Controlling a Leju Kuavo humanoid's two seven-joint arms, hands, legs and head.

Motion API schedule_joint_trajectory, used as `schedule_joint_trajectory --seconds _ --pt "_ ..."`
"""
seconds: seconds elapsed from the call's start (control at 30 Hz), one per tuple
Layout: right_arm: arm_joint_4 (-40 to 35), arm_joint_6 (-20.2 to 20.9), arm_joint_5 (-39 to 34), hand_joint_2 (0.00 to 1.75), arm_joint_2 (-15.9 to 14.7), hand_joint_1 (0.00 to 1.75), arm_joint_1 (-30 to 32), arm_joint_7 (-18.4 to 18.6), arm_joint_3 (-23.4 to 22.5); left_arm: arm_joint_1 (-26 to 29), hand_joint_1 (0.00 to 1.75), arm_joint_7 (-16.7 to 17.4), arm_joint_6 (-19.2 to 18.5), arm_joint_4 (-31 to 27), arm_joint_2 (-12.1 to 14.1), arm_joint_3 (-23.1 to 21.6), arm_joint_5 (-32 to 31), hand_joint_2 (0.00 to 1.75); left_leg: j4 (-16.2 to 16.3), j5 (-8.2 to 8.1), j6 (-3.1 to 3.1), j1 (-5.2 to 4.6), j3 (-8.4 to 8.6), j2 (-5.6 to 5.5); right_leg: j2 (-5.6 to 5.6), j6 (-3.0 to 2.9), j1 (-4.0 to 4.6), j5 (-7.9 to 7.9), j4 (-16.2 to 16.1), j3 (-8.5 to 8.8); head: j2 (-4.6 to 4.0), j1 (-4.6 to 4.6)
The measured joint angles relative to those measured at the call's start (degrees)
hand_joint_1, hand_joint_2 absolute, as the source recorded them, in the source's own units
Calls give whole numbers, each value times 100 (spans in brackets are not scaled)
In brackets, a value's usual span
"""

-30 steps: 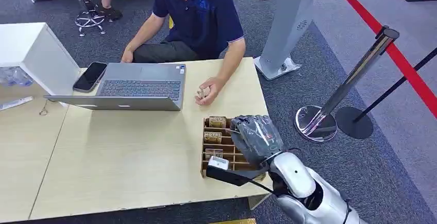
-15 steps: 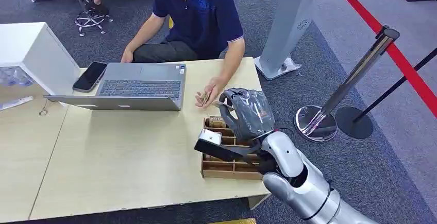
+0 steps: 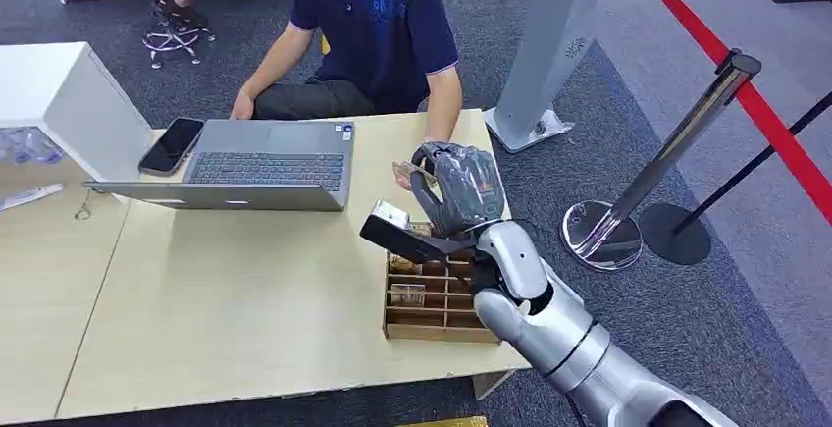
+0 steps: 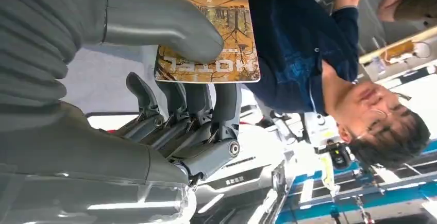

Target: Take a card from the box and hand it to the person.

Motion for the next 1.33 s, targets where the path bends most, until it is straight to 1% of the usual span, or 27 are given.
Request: schedule_joint_trajectory --seconds 0.13,0.33,0.43,0.5,0.53,0.57,0.6,0.63,0.67,1.1,1.27,1.33 --pt "529 -125 15 175 135 140 -160 2 4 1 0 4 2 0 -2 -44 -55 0 0 0 0 0 0 0 2 0 0 0 1 0 0 0" --pt "1239 -264 44 175 291 131 -362 2 4 1 0 26 0 0 -22 -144 -122 0 0 0 0 0 0 0 0 0 -1 0 0 0 0 2" --pt "1512 -323 101 175 336 133 -449 9 4 -1 0 26 0 0 -33 -149 -144 0 1 0 0 0 0 0 0 0 0 0 0 0 0 2" --pt "1665 -374 125 175 363 126 -492 13 4 0 0 31 2 0 -44 -155 -168 0 1 0 0 0 0 0 0 0 0 0 0 -1 0 2" --pt "1767 -395 151 175 382 112 -510 13 4 -1 0 41 4 0 -46 -164 -175 0 1 0 0 0 1 0 0 0 0 0 0 0 0 0" --pt "1825 -404 162 175 391 44 -525 13 4 -1 0 50 4 0 -46 -181 -177 0 1 0 0 0 1 0 0 0 0 0 0 0 0 2" --pt "1890 -413 173 175 404 17 -540 13 4 -1 0 61 0 0 -46 -197 -181 0 1 0 0 0 1 0 0 0 0 0 0 0 0 2" --pt "1958 -417 181 175 415 17 -552 15 4 -1 0 68 -13 0 -46 -214 -181 0 1 0 0 0 1 0 0 0 0 0 0 0 0 2" --pt "2019 -417 195 175 422 0 -559 20 4 0 0 72 -26 0 -44 -236 -186 0 1 0 0 0 1 0 0 0 0 0 0 0 0 2" --pt "2297 -299 280 175 448 0 -561 133 4 0 0 79 -11 0 -46 -258 -175 0 1 0 0 0 3 0 2 0 -1 0 0 -1 0 2" --pt "2297 -408 129 175 446 0 -542 153 -15 1 0 83 -15 0 -46 -282 -170 0 2 0 0 0 4 1 3 0 0 0 0 -1 0 2" --pt "2290 -549 19 175 441 0 -529 149 -55 1 0 98 -18 0 -46 -282 -168 0 2 0 0 0 5 1 3 0 0 0 0 -1 0 2"
